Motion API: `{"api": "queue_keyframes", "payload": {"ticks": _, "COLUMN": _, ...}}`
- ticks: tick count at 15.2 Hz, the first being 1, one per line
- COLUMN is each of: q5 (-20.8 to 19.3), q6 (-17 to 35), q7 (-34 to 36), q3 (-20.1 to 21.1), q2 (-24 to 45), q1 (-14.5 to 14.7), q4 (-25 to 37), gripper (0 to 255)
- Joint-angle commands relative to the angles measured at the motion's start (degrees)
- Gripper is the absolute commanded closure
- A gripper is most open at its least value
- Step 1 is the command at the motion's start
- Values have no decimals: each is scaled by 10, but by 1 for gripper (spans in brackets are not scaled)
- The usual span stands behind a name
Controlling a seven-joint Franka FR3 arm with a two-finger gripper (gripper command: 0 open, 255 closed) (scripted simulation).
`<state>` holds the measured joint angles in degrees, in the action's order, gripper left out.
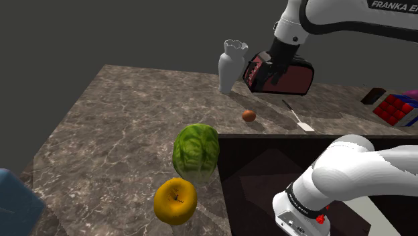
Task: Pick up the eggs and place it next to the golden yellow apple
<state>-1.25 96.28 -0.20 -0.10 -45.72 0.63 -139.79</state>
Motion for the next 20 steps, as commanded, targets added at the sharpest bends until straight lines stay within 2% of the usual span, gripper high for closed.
{"api": "queue_keyframes", "payload": {"ticks": 1, "q5": 0, "q6": 0, "q7": 0, "q3": 0, "q2": 0, "q1": 0, "q4": 0, "gripper": 0}}
{"api": "queue_keyframes", "payload": {"ticks": 6, "q5": -43, "q6": 108, "q7": -99, "q3": -44, "q2": -2, "q1": 7, "q4": -90, "gripper": 0}}
{"api": "queue_keyframes", "payload": {"ticks": 10, "q5": -79, "q6": 206, "q7": -177, "q3": -85, "q2": 22, "q1": 9, "q4": -144, "gripper": 0}}
{"api": "queue_keyframes", "payload": {"ticks": 14, "q5": -115, "q6": 314, "q7": -256, "q3": -132, "q2": 73, "q1": 11, "q4": -180, "gripper": 0}}
{"api": "queue_keyframes", "payload": {"ticks": 18, "q5": -142, "q6": 430, "q7": -337, "q3": -182, "q2": 153, "q1": 18, "q4": -194, "gripper": 0}}
{"api": "queue_keyframes", "payload": {"ticks": 20, "q5": -145, "q6": 460, "q7": -351, "q3": -193, "q2": 177, "q1": 21, "q4": -197, "gripper": 0}}
